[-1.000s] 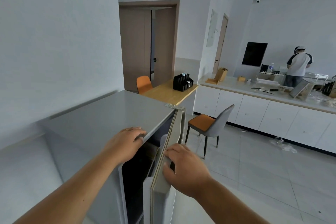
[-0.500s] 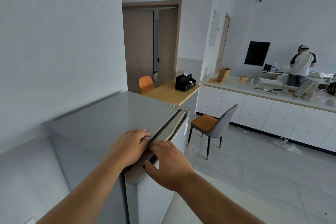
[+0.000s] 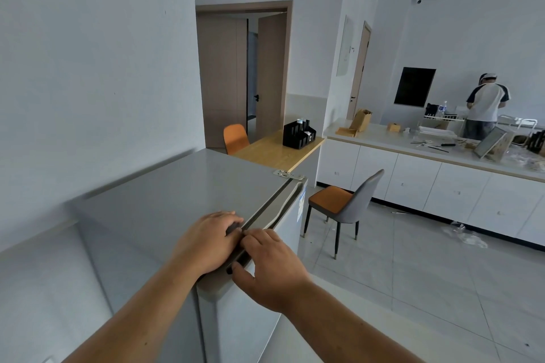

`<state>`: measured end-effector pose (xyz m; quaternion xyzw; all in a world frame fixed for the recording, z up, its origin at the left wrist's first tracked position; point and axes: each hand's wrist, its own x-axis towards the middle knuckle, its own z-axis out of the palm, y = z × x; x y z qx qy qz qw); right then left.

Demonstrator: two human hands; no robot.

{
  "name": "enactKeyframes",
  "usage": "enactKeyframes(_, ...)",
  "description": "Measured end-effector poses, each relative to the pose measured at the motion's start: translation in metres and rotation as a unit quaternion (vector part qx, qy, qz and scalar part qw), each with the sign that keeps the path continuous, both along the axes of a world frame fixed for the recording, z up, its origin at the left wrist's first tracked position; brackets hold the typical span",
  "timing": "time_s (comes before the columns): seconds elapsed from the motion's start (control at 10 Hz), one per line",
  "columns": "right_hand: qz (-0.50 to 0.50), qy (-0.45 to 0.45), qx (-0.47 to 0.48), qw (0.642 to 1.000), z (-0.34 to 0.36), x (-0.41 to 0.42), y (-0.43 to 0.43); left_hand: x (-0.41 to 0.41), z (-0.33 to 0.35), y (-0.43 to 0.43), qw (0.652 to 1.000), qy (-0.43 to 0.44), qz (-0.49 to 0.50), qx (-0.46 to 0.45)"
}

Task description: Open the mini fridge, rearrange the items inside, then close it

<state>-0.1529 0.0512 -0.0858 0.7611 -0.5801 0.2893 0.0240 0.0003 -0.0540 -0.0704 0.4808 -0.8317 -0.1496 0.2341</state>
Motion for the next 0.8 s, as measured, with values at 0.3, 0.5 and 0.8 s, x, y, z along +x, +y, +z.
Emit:
enactKeyframes(0.3, -0.008, 0.001, 0.014, 1.0, 0.0, -0.001, 0.0, 0.001, -0.002, -0.001, 1.0, -0.008, -0.001, -0.002)
enactKeyframes(0.5, -0.03, -0.011, 0.045, 0.998, 0.017, -0.015, -0.006, 0.0, 0.003, 0.007, 0.999, -0.001, 0.01, -0.032)
enactKeyframes(0.8, -0.111, 0.012, -0.01, 0.994, 0.047, -0.068, -0.002, -0.036, 0.045, 0.034, 0.994, -0.027, -0.033, -0.097)
